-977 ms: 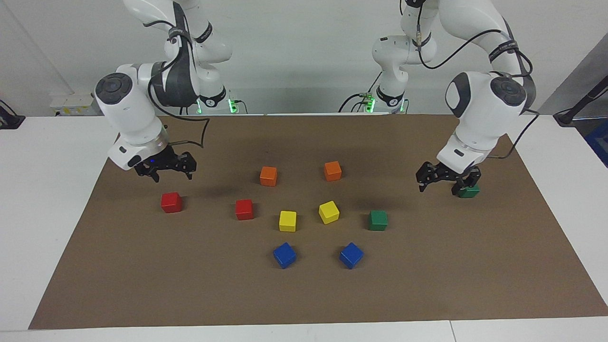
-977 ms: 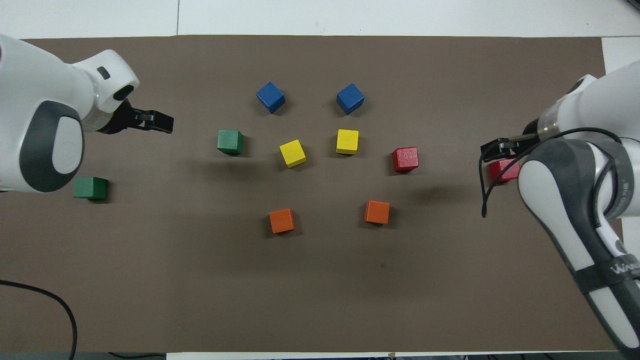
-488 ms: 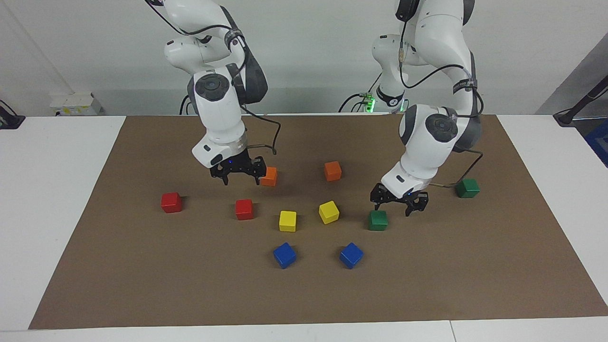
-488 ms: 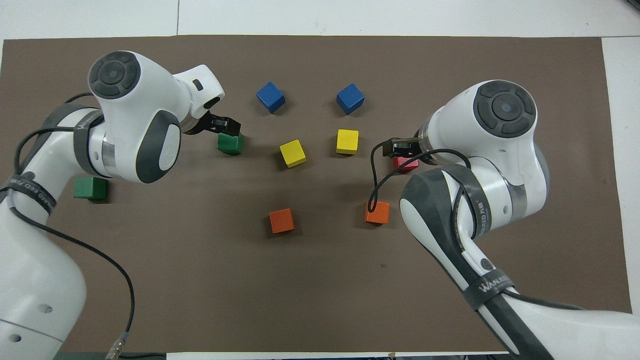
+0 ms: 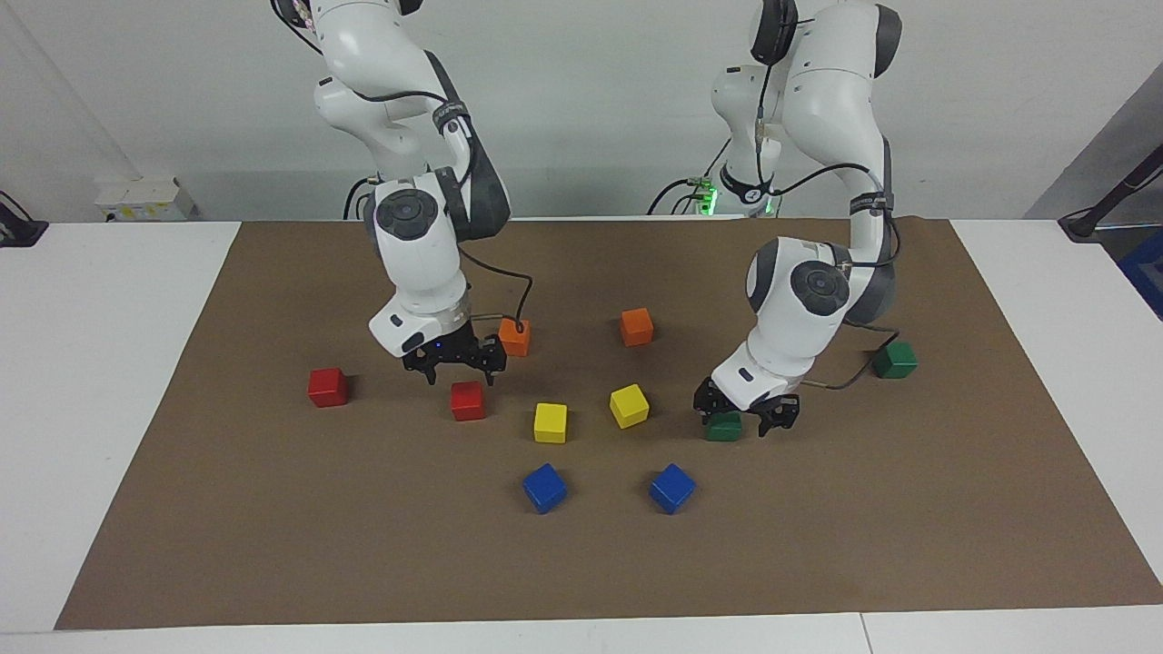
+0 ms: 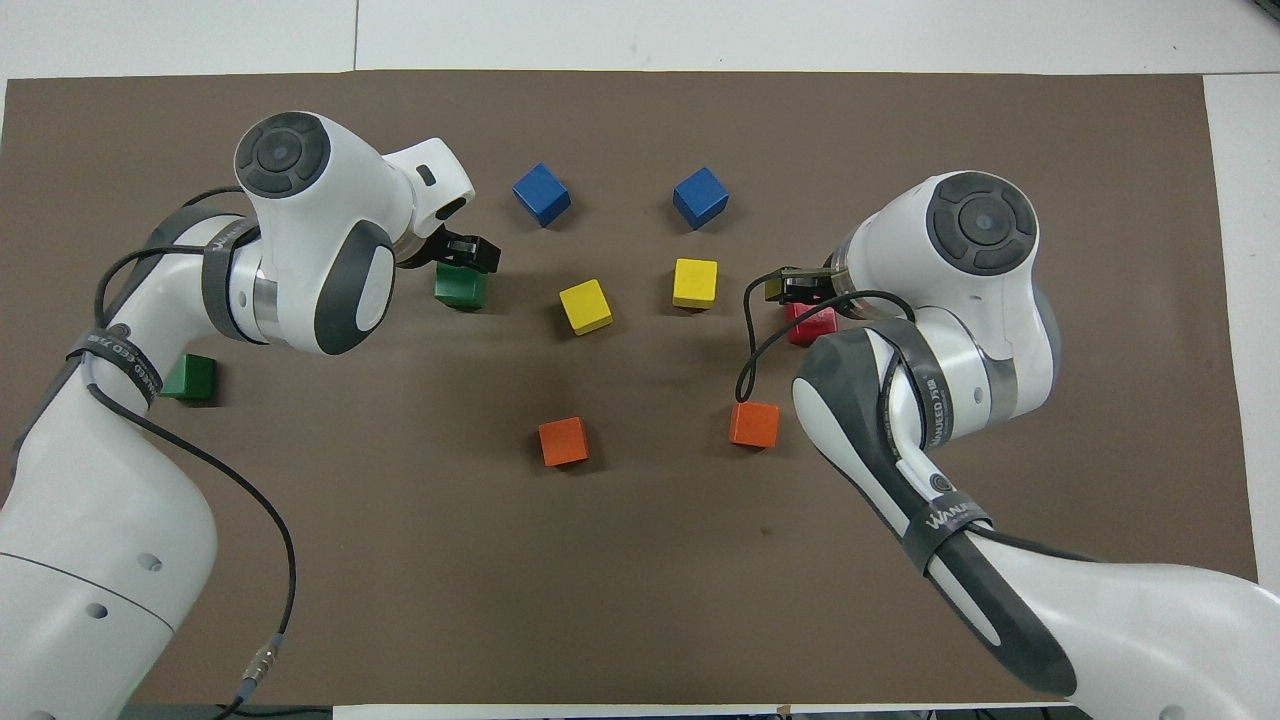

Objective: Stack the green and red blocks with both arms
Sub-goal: 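Reach the left gripper to the other green while the right gripper reaches red, then close the left gripper on green while the right gripper closes on red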

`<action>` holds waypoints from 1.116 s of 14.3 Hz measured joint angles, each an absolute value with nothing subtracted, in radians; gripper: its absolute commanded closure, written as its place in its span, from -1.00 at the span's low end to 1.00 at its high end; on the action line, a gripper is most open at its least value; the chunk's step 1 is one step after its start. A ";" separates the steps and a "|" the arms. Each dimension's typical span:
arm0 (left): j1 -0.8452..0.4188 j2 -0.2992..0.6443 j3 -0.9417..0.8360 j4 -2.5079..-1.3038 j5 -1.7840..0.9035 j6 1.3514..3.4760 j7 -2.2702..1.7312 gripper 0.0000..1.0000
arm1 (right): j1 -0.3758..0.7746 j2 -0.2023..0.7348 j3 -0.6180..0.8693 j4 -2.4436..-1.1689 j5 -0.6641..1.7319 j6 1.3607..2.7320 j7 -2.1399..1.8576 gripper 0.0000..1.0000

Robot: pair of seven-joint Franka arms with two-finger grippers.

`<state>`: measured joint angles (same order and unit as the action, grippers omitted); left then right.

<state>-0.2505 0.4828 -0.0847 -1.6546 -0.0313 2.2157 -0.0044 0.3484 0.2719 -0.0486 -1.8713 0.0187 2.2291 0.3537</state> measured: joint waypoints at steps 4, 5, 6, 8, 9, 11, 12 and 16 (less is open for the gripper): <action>-0.253 0.502 -0.085 -1.659 -0.031 2.215 -0.004 -1.00 | 0.349 0.279 -0.048 -1.922 0.019 2.294 0.232 -0.97; -0.254 0.506 -0.085 -1.662 -0.031 2.215 -0.004 -1.00 | 0.349 0.279 -0.048 -1.931 0.019 2.299 0.216 -0.97; -0.254 0.509 -0.085 -1.664 -0.031 2.215 -0.004 -1.00 | 0.349 0.280 -0.048 -1.938 0.019 2.304 0.207 -0.97; -0.255 0.510 -0.085 -1.669 -0.031 2.215 -0.004 -0.02 | 0.349 0.284 -0.048 -1.957 0.019 2.343 0.205 -0.97; -0.257 0.510 -0.085 -1.670 -0.031 2.215 -0.004 0.94 | 0.349 0.288 -0.048 -1.969 0.019 2.365 0.205 -0.97; -0.260 0.510 -0.085 -1.671 -0.031 2.210 -0.004 1.00 | 0.349 0.302 -0.048 -1.987 0.019 2.394 0.205 -0.97; -0.260 0.509 -0.085 -1.671 -0.031 2.208 -0.004 1.00 | 0.349 0.312 -0.048 -1.992 0.019 2.412 0.205 -0.92; -0.259 0.506 -0.078 -1.660 -0.031 2.170 -0.007 1.00 | 0.348 0.343 -0.049 -1.998 0.019 2.441 0.205 0.99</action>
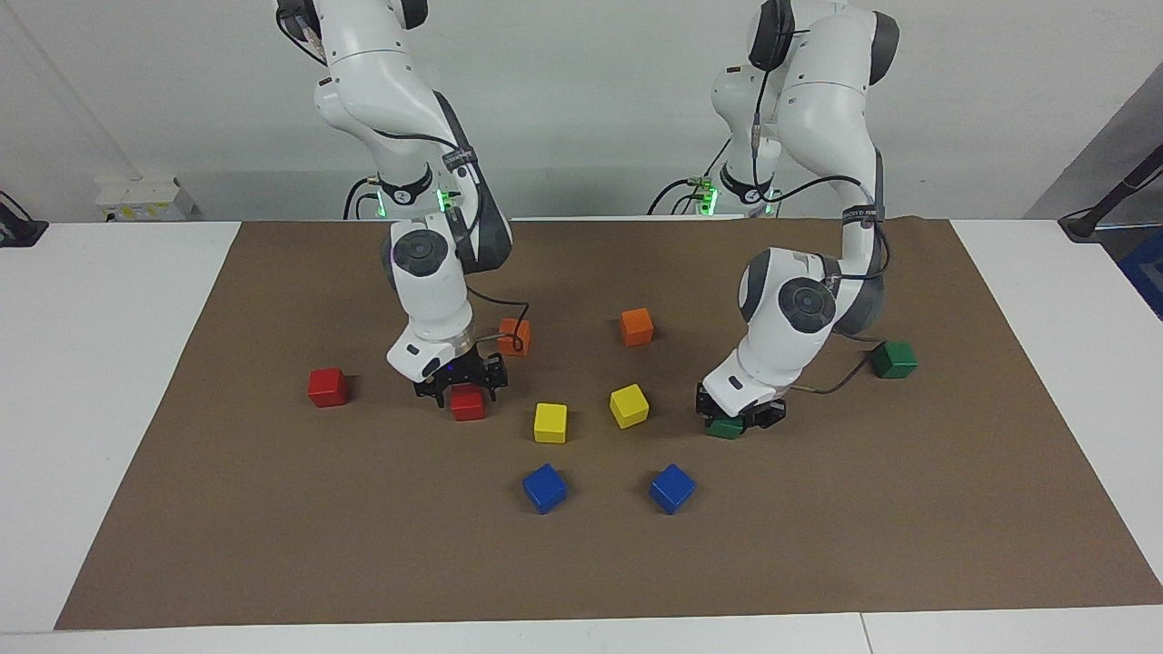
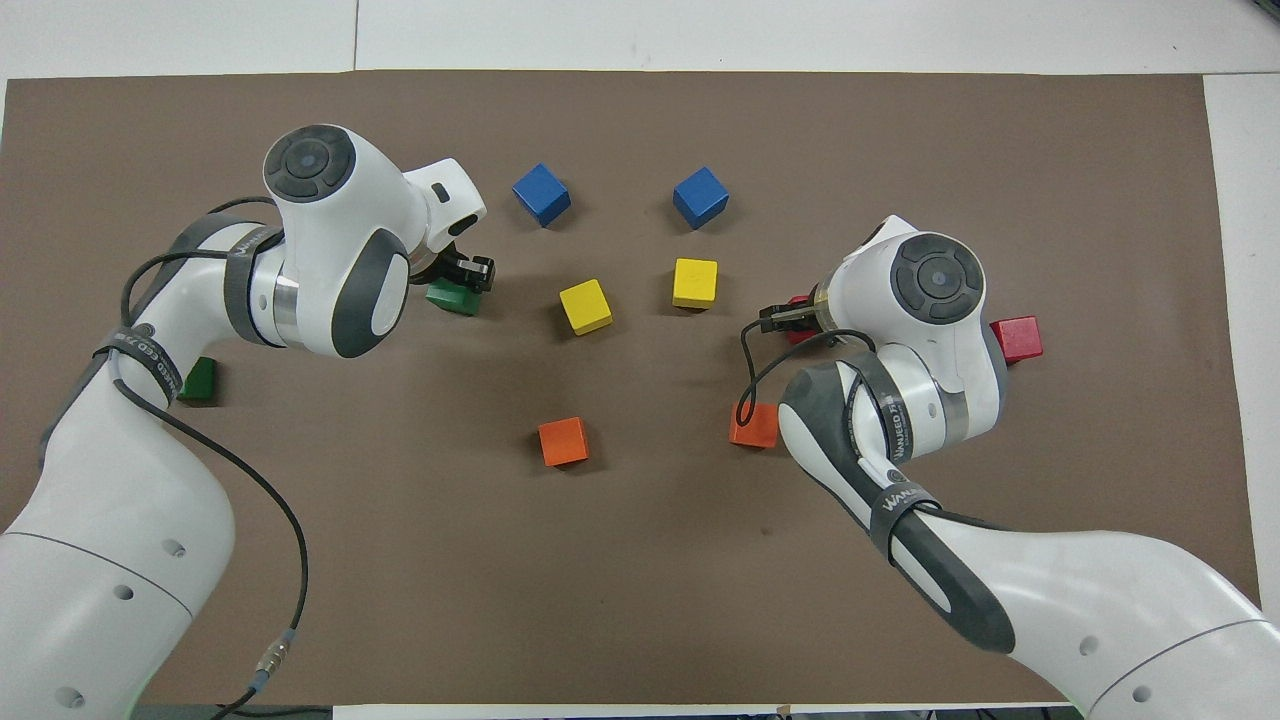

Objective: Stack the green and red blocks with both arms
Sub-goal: 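Close the left gripper on green while the right gripper closes on red, then carry green onto the first green while the right gripper carries red onto red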

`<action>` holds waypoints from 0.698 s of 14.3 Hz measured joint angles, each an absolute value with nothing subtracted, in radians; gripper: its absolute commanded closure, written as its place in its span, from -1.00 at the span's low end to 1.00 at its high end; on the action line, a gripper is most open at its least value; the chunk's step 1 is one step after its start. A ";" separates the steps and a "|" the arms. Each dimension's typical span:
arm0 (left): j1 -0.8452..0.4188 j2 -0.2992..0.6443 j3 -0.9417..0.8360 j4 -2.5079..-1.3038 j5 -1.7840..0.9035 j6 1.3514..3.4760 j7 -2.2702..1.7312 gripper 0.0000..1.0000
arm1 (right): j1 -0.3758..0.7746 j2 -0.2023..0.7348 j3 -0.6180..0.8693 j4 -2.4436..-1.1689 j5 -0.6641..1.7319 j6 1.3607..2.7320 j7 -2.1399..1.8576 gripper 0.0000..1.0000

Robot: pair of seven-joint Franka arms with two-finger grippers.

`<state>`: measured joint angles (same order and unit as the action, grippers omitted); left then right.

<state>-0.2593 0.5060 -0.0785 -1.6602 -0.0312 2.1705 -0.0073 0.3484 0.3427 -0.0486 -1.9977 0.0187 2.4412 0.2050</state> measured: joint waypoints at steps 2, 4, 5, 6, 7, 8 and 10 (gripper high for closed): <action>-0.247 0.478 -0.067 -1.645 -0.031 2.139 -0.017 1.00 | 0.345 0.343 -0.050 -1.997 0.019 2.428 0.205 1.00; -0.200 0.408 -0.059 -1.639 -0.031 2.070 -0.017 1.00 | 0.333 0.324 -0.055 -1.979 0.018 2.334 0.205 1.00; -0.165 0.363 -0.057 -1.639 -0.031 2.023 -0.005 1.00 | 0.316 0.295 -0.059 -1.955 0.016 2.240 0.200 1.00; -0.123 0.316 -0.055 -1.640 -0.030 1.974 0.029 1.00 | 0.290 0.249 -0.061 -1.921 0.015 2.122 0.171 1.00; -0.082 0.279 -0.052 -1.643 -0.030 1.935 0.074 1.00 | 0.262 0.195 -0.062 -1.890 0.015 2.020 0.130 1.00; -0.037 0.248 -0.051 -1.652 -0.030 1.906 0.126 1.00 | 0.228 0.135 -0.063 -1.871 0.015 1.946 0.090 1.00; 0.068 0.202 -0.049 -1.707 -0.030 1.892 0.259 1.00 | 0.141 0.033 -0.064 -1.875 0.015 1.879 -0.030 1.00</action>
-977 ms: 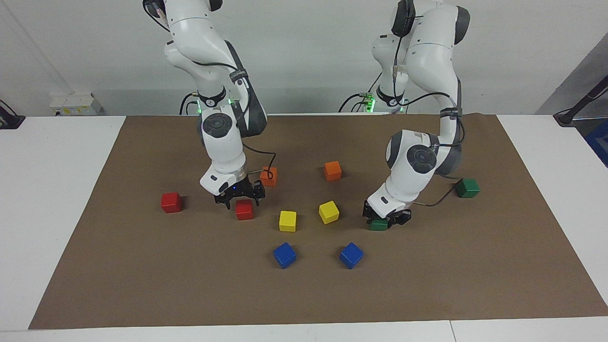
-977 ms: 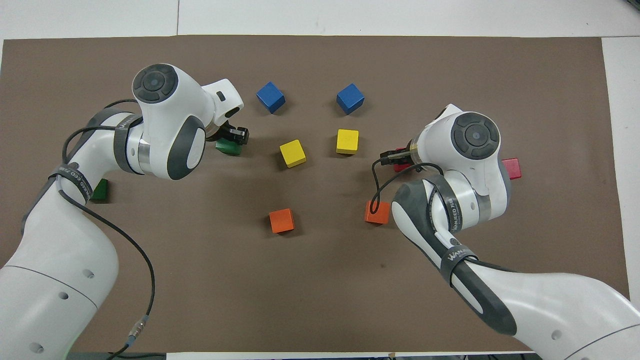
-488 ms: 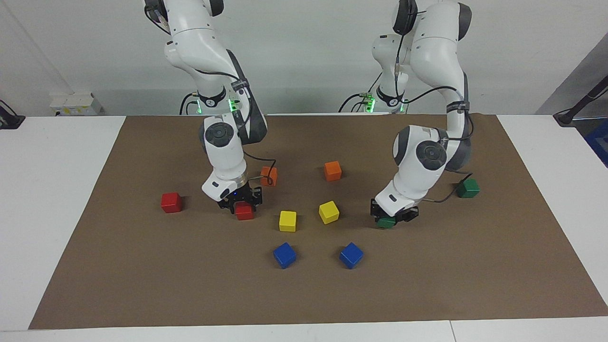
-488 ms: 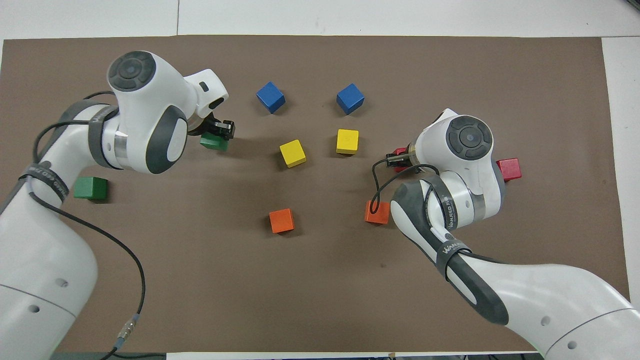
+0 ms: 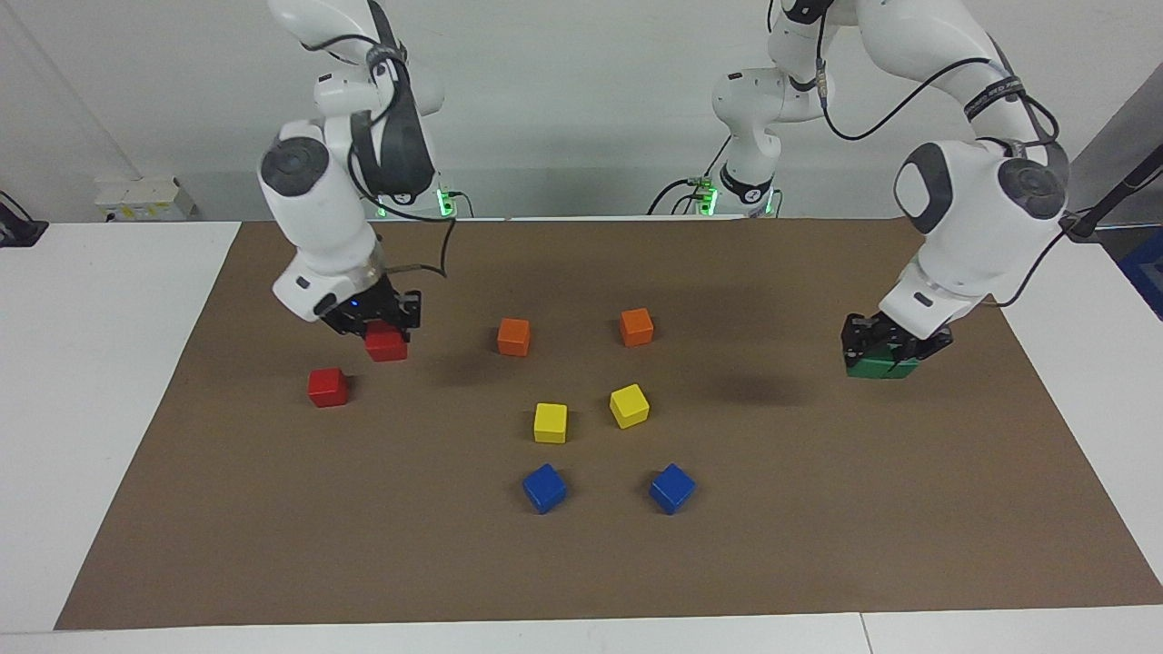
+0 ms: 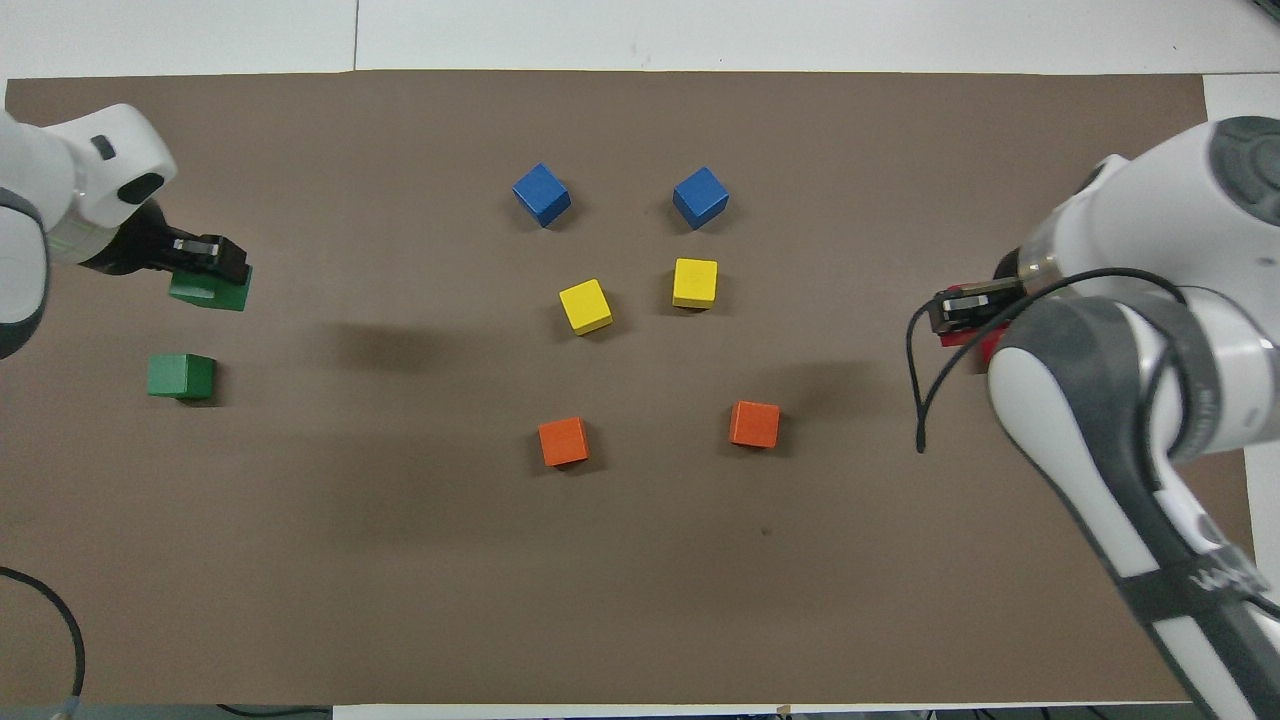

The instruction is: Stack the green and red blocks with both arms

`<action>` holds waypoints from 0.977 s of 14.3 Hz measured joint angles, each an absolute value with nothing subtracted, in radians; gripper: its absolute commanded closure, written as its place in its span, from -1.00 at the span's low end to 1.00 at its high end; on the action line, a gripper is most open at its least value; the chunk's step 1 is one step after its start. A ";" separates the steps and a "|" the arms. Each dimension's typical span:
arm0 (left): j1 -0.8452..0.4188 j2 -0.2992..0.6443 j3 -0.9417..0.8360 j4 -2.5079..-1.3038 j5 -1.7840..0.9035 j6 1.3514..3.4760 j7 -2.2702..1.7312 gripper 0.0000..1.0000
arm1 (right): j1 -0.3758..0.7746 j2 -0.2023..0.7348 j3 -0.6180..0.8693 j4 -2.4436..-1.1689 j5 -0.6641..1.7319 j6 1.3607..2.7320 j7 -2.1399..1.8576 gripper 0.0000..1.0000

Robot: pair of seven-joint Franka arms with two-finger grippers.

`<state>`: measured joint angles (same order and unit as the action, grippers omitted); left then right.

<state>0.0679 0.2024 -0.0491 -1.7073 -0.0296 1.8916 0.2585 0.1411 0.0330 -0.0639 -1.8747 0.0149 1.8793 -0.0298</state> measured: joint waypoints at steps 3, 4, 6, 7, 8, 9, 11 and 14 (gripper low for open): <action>0.193 0.182 -0.048 -1.789 -0.030 1.932 0.397 1.00 | 0.025 0.017 -0.066 -1.963 0.015 2.014 -0.203 1.00; 0.220 0.177 -0.048 -1.819 -0.030 1.969 0.420 1.00 | -0.001 0.030 -0.067 -2.003 0.015 2.074 -0.232 1.00; 0.232 0.159 -0.049 -1.892 -0.030 2.052 0.432 1.00 | -0.019 0.054 -0.066 -2.051 0.015 2.134 -0.243 1.00; 0.232 0.147 -0.051 -1.932 -0.030 2.091 0.432 1.00 | -0.018 0.062 -0.065 -2.064 0.015 2.156 -0.243 1.00; 0.232 0.135 -0.052 -1.968 -0.030 2.123 0.432 1.00 | -0.018 0.067 -0.063 -2.075 0.015 2.182 -0.243 1.00; 0.232 0.126 -0.052 -1.994 -0.030 2.142 0.431 1.00 | -0.017 0.071 -0.062 -2.086 0.015 2.207 -0.243 1.00; 0.235 0.114 -0.051 -2.028 -0.030 2.165 0.429 1.00 | -0.017 0.078 -0.061 -2.109 0.015 2.248 -0.243 1.00; 0.254 0.107 -0.050 -2.064 -0.030 2.184 0.411 1.00 | -0.029 0.090 -0.063 -2.124 0.015 2.265 -0.243 1.00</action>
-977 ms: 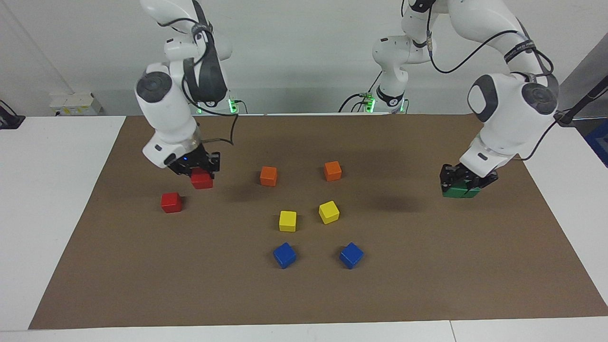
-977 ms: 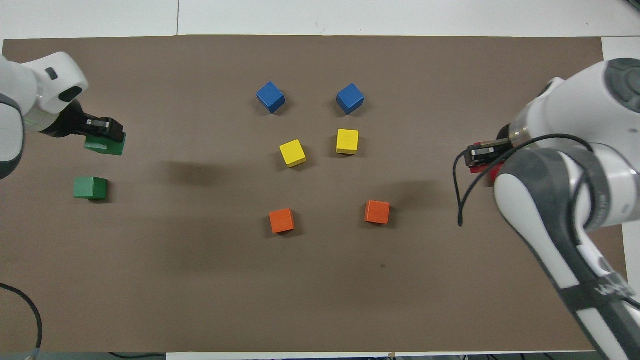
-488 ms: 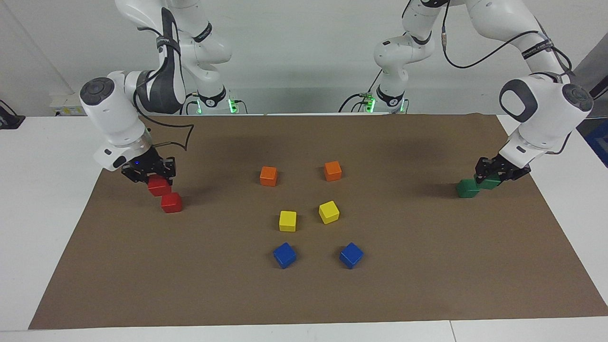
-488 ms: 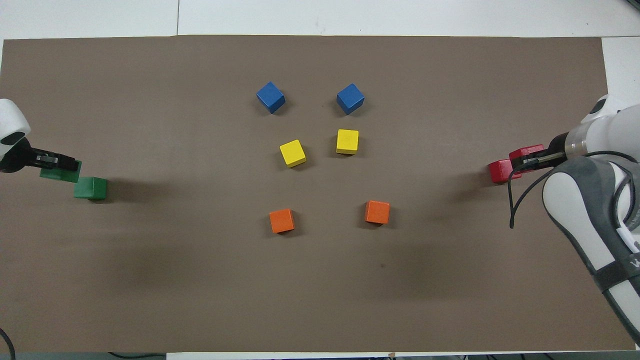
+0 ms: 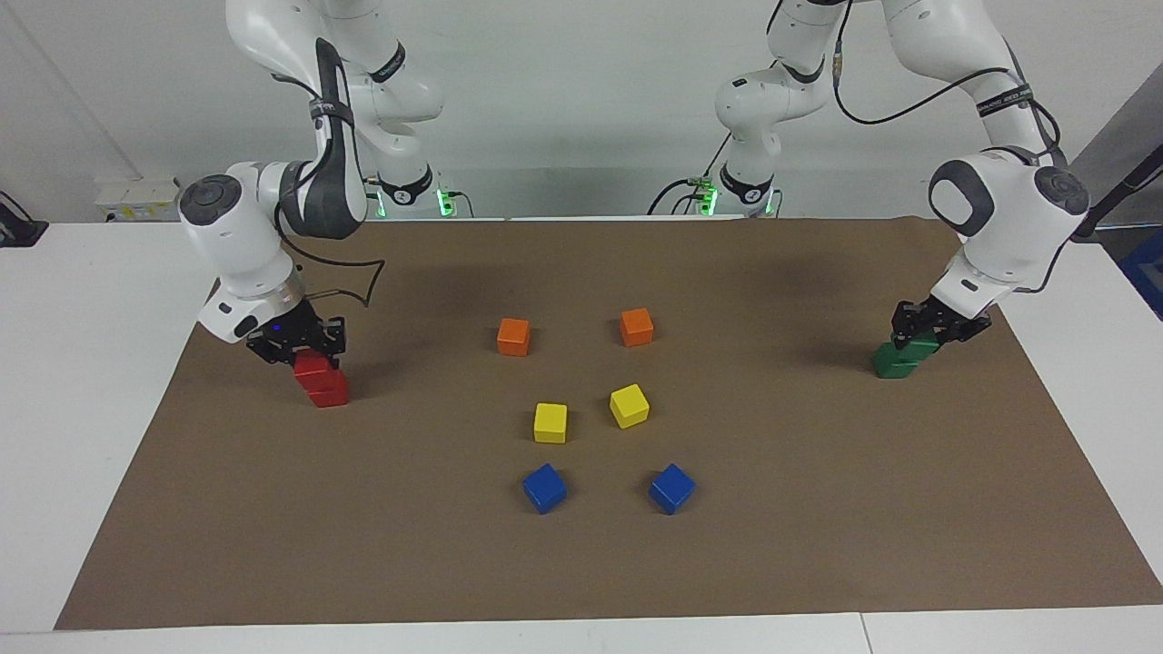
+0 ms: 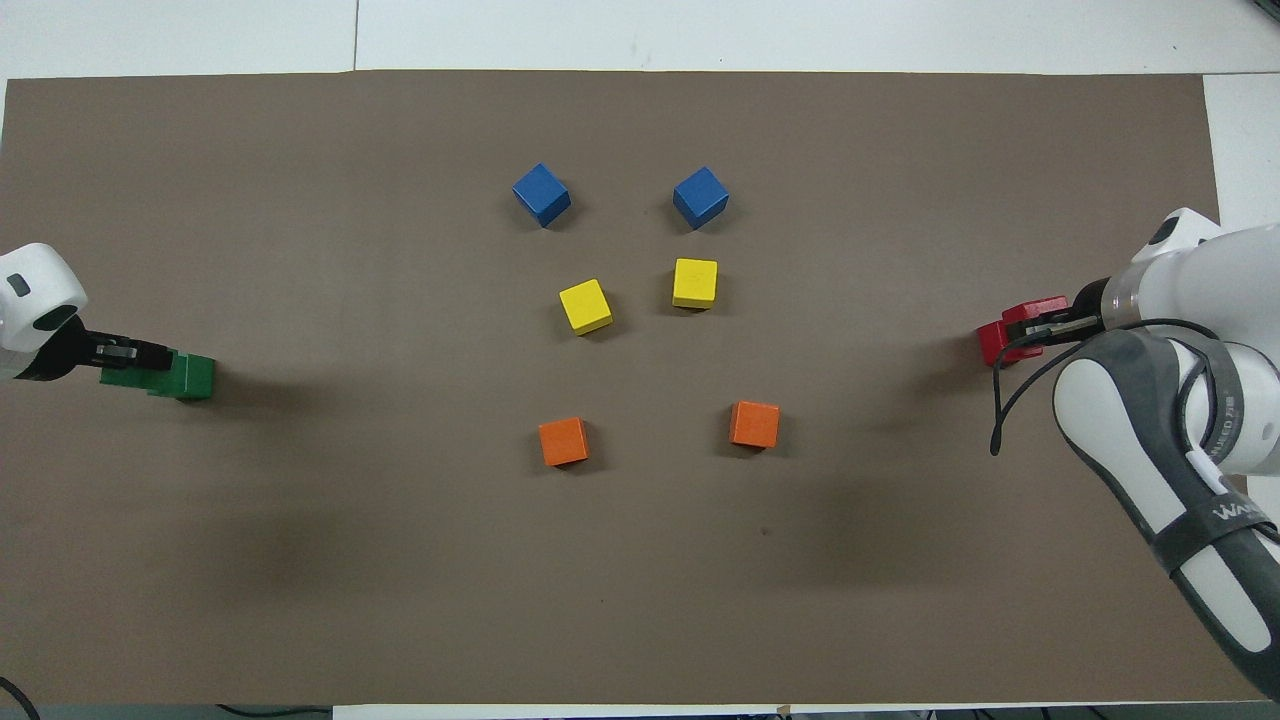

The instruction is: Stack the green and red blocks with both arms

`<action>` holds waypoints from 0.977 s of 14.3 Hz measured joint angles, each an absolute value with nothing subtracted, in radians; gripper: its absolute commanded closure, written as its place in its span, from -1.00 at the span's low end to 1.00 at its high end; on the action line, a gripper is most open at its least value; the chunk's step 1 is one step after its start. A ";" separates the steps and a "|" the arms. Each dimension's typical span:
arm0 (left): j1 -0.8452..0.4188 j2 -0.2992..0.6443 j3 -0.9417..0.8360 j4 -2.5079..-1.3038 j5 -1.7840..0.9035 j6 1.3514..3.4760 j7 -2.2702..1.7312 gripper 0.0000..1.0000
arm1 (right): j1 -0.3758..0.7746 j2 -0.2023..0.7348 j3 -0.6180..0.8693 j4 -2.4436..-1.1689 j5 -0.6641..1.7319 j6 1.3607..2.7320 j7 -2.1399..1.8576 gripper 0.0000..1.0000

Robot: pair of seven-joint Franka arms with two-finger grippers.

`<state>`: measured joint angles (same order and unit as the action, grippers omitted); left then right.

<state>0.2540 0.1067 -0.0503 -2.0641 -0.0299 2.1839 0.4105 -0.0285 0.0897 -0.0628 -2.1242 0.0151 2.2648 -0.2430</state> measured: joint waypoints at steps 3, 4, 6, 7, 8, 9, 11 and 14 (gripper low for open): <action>0.257 0.104 -0.051 -2.088 -0.030 2.204 0.372 1.00 | -0.036 0.093 -0.063 -2.127 0.015 2.281 -0.243 1.00; 0.257 0.102 -0.051 -2.099 -0.030 2.221 0.360 1.00 | -0.036 0.093 -0.063 -2.134 0.015 2.300 -0.242 1.00; 0.257 0.096 -0.051 -2.123 -0.030 2.250 0.345 1.00 | -0.036 0.094 -0.063 -2.150 0.015 2.327 -0.242 1.00; 0.257 0.092 -0.051 -2.133 -0.030 2.255 0.339 1.00 | -0.036 0.097 -0.063 -2.156 0.015 2.333 -0.241 1.00; 0.257 0.090 -0.051 -2.139 -0.030 2.259 0.334 1.00 | -0.036 0.100 -0.063 -2.157 0.015 2.336 -0.240 1.00; 0.257 0.089 -0.051 -2.142 -0.030 2.261 0.332 1.00 | -0.035 0.101 -0.063 -2.158 0.015 2.336 -0.237 1.00; 0.257 0.089 -0.051 -2.144 -0.030 2.264 0.330 1.00 | -0.033 0.101 -0.062 -2.160 0.015 2.336 -0.229 1.00; 0.257 0.089 -0.051 -2.149 -0.030 2.277 0.330 1.00 | -0.033 0.101 -0.062 -2.165 0.015 2.336 -0.225 1.00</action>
